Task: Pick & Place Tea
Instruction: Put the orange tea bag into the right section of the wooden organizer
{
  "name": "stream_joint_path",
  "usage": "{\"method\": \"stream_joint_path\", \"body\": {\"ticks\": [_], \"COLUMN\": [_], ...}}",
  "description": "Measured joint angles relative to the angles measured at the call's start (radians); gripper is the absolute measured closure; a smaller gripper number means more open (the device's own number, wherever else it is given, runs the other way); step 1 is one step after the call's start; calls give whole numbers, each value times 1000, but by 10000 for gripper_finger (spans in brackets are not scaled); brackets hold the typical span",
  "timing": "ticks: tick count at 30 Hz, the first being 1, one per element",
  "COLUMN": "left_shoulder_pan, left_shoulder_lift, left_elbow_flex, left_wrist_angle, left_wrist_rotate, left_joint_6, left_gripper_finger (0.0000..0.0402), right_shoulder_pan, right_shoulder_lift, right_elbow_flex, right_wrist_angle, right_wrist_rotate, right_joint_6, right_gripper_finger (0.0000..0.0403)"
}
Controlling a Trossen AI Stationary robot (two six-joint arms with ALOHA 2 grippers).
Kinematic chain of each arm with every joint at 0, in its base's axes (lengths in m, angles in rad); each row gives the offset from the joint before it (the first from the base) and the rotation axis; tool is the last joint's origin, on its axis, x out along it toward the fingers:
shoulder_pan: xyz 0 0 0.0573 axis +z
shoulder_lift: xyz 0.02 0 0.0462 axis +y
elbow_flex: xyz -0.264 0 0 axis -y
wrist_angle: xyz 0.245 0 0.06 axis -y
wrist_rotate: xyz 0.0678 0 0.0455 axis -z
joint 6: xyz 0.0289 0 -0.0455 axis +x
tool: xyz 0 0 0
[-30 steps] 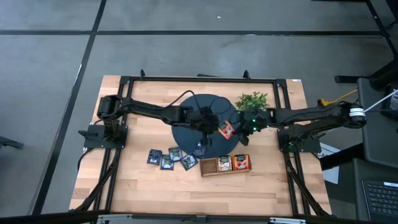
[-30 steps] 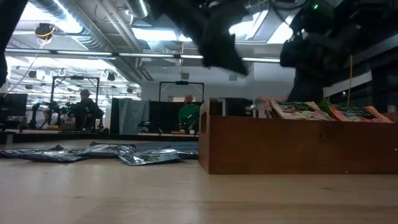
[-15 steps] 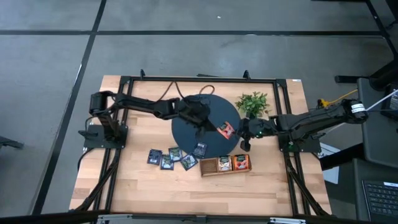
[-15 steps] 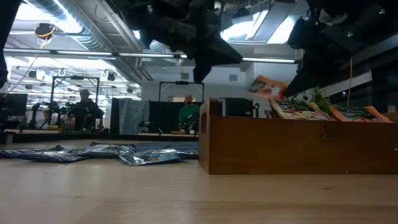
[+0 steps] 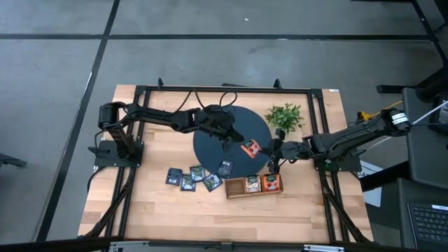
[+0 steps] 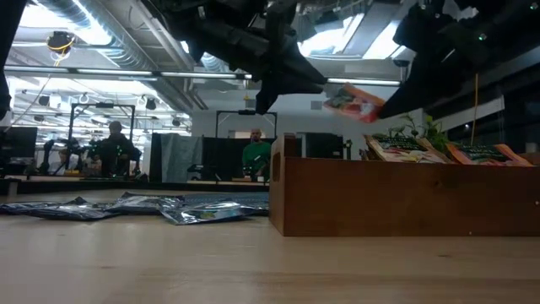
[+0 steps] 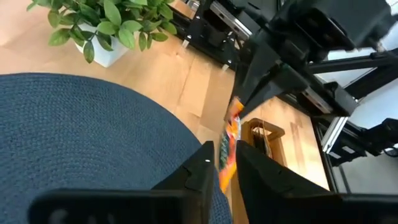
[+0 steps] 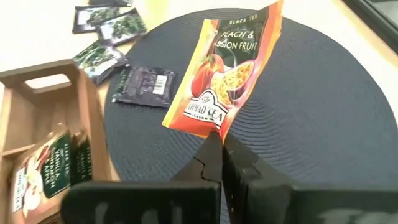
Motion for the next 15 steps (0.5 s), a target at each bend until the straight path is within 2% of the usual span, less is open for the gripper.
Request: {"method": "stream_joint_path", "body": {"ticks": [7, 15], "left_shoulder_pan": [-20, -47], "left_shoulder_lift": [0, 0], "left_elbow_flex": [0, 0], "left_wrist_angle": [-19, -37], "left_wrist_rotate": [4, 6], "left_joint_6": [50, 54], "left_gripper_finger": [300, 298], "right_shoulder_pan": [4, 3], "right_shoulder_lift": [19, 19], "right_elbow_flex": [0, 0], "right_wrist_angle": [71, 147], "right_wrist_rotate": [-26, -18], "right_joint_6": [-50, -81], "right_gripper_finger": [400, 399]}}
